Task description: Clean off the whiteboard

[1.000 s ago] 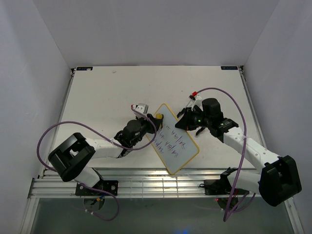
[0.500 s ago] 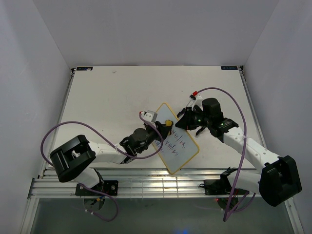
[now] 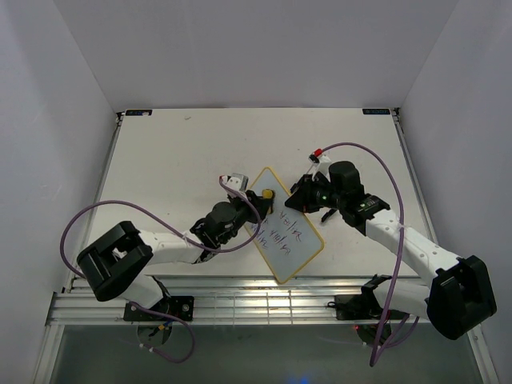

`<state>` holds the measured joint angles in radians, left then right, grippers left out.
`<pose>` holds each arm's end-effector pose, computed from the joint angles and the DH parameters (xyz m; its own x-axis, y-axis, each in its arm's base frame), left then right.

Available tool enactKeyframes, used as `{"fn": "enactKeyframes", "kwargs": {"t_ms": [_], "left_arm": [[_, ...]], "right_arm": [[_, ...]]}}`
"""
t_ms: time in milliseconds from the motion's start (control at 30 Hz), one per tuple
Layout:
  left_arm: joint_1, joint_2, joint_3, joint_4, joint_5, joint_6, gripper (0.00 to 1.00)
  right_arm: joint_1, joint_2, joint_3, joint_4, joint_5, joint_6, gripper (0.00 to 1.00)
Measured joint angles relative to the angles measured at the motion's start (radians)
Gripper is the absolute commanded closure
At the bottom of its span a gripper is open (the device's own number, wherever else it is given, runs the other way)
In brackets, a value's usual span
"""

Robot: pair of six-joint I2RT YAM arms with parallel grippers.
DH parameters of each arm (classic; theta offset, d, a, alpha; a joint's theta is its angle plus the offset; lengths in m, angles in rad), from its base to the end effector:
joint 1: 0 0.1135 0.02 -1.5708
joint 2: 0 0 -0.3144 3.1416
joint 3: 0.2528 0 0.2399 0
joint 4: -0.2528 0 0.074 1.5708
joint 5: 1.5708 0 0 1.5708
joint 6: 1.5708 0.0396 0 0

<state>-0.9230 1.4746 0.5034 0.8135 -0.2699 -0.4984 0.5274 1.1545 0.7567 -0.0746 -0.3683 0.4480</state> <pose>0.1781 -0.2179 0.2509 -0.3747 -0.2684 -0.8875 0.4902 0.7551 -0.4353 0.1907 0.1276 0.3159 -0.6778 0.0729 -0.7316 -0.5026 0.6804 0.5334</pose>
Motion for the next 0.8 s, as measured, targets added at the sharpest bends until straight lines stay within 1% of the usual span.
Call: {"fn": "enactKeyframes", "kwargs": {"t_ms": [133, 300, 433, 533, 667, 800], "left_arm": [[0.045, -0.013, -0.005, -0.020, 0.001, 0.000, 0.87], [0.045, -0.020, -0.005, -0.027, 0.010, 0.018, 0.89], [0.011, -0.020, -0.005, -0.016, -0.024, 0.066, 0.89], [-0.035, -0.020, -0.009, 0.010, -0.040, 0.094, 0.89], [-0.098, -0.020, -0.031, 0.062, -0.056, 0.114, 0.89], [-0.132, -0.018, -0.042, 0.087, -0.085, 0.117, 0.89]], "right_arm": [[0.016, 0.000, 0.001, 0.010, 0.000, 0.014, 0.92], [0.024, 0.002, 0.006, 0.010, 0.008, 0.021, 0.92], [0.029, 0.008, 0.013, 0.009, 0.017, 0.027, 0.92], [0.030, 0.011, 0.013, 0.010, 0.026, 0.040, 0.92], [0.033, 0.011, 0.014, 0.011, 0.034, 0.054, 0.92], [0.040, 0.011, 0.014, 0.021, 0.047, 0.071, 0.92]]}}
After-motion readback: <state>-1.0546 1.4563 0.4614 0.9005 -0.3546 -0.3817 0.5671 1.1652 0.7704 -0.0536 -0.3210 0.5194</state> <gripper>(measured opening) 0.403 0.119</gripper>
